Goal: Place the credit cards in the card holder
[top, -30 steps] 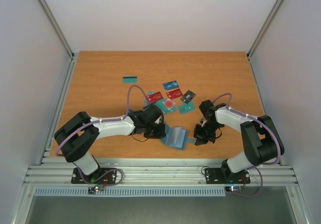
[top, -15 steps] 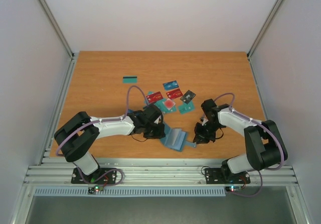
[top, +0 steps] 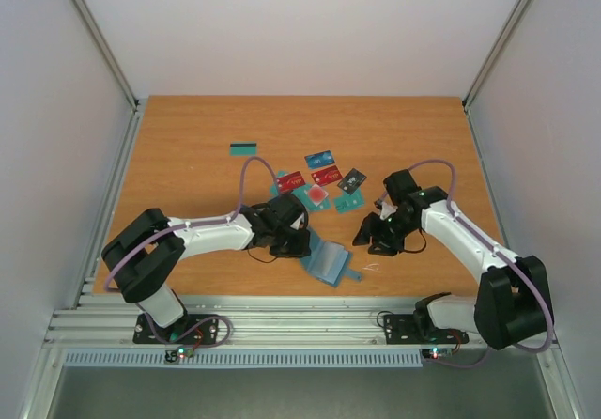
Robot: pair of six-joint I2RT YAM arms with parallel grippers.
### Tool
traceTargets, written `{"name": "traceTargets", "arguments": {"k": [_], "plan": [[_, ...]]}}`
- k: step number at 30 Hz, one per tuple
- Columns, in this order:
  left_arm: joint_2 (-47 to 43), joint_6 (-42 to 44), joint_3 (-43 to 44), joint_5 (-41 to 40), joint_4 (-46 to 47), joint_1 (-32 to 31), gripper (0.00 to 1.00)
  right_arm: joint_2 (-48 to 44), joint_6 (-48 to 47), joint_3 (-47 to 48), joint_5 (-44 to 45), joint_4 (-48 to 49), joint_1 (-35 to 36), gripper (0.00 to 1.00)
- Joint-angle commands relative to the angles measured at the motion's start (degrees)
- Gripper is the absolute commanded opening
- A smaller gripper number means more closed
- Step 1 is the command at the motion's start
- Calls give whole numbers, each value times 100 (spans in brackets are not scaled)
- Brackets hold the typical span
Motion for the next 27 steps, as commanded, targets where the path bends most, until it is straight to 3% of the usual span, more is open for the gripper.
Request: {"name": "traceTargets", "arguments": {"k": [1, 6, 13, 27], "plan": [[120, 121, 162, -6, -86, -32, 0, -336, 219, 62, -675, 30, -8, 51], [160, 122, 168, 39, -56, -29, 0, -463, 890, -371, -1323, 960, 158, 48], [192, 113, 147, 93, -9, -28, 0, 22, 1605, -781, -1458, 2157, 679, 47], [137, 131, 49, 155, 50, -24, 0, 903, 1761, -846, -1389, 2778, 946, 43]]}}
